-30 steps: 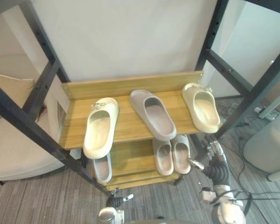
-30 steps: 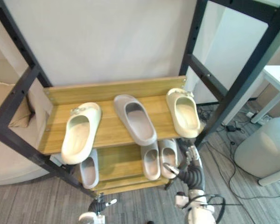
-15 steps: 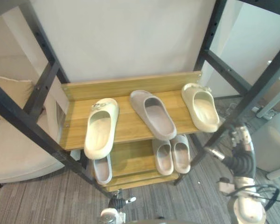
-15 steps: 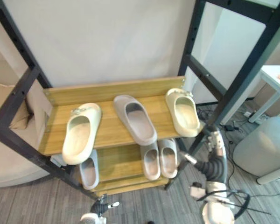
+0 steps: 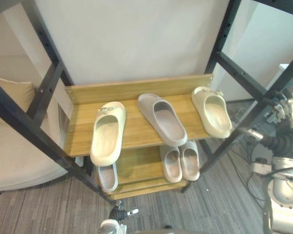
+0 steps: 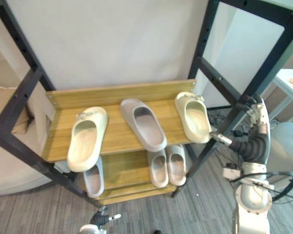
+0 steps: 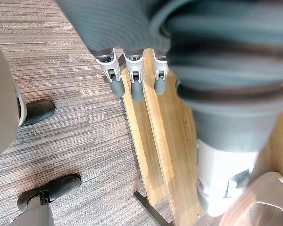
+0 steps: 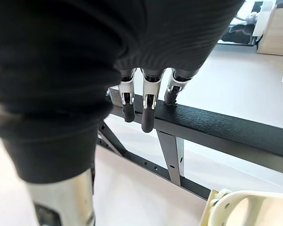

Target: Organize the slippers on the shoe rack

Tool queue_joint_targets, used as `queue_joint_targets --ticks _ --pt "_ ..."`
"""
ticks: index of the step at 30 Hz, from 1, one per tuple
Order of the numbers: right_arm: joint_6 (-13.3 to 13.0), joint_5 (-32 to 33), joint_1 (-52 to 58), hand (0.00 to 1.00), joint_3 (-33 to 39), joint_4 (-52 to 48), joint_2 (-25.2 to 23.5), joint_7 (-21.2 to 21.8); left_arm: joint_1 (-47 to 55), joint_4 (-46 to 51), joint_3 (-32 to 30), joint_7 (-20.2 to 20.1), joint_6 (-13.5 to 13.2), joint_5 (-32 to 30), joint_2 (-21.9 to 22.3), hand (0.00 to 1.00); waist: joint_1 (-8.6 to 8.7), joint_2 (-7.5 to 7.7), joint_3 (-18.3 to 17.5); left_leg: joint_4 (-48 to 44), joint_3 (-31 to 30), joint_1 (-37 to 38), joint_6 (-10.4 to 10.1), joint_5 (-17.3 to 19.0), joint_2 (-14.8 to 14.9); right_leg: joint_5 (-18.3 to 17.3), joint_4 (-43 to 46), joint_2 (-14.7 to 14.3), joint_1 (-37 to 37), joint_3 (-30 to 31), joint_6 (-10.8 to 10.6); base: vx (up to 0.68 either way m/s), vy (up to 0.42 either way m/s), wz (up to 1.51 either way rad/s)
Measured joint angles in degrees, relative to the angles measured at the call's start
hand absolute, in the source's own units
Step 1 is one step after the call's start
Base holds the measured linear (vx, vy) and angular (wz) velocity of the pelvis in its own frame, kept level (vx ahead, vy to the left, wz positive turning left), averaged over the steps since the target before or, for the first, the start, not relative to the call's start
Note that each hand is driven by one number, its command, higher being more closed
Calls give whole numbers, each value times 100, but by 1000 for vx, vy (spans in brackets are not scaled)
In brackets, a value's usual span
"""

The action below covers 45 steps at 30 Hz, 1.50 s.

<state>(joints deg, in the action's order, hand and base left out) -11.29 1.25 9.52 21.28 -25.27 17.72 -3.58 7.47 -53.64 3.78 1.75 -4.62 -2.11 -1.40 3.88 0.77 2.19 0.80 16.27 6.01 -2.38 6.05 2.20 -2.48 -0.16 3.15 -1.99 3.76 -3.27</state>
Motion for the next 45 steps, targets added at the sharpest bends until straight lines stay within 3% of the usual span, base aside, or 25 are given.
queue_joint_targets --ticks 14,18,25,31,39,45 --pt "77 206 -279 0 -36 370 353 4 -7 -55 -1 -87 1 1 -8 0 70 35 17 178 -291 -90 181 -199 -199 59 16 168 91 -189 -106 -49 -1 7" --pt "106 85 -215 0 -39 191 -70 -69 -5 -57 -9 -79 6 1 -6 0 80 56 6 290 -318 -45 185 -266 -211 62 14 168 86 -204 -106 -11 -4 3" --pt "102 -581 238 0 -977 -376 -895 46 -68 -50 -3 -75 7 0 -9 0 25 142 -4 308 -281 9 183 -269 -206 62 7 157 52 -181 -105 3 -7 -1" --pt "100 -586 239 0 -1045 -384 -1116 25 -74 -51 15 -69 19 1 -10 0 -2 168 -18 308 -275 51 181 -257 -219 63 -5 169 5 -175 -105 0 0 0" --pt "87 -573 149 0 -1025 -554 -1054 20 -68 -51 54 -71 28 1 -13 0 -20 157 -13 306 -274 61 177 -254 -214 62 -4 167 -3 -171 -104 -8 -9 0" --pt "100 -320 -296 0 -1021 -370 -538 31 -70 -52 51 -77 25 8 -13 0 -50 153 -12 308 -295 49 179 -257 -218 62 -3 171 -3 -191 -104 -1 -3 1"
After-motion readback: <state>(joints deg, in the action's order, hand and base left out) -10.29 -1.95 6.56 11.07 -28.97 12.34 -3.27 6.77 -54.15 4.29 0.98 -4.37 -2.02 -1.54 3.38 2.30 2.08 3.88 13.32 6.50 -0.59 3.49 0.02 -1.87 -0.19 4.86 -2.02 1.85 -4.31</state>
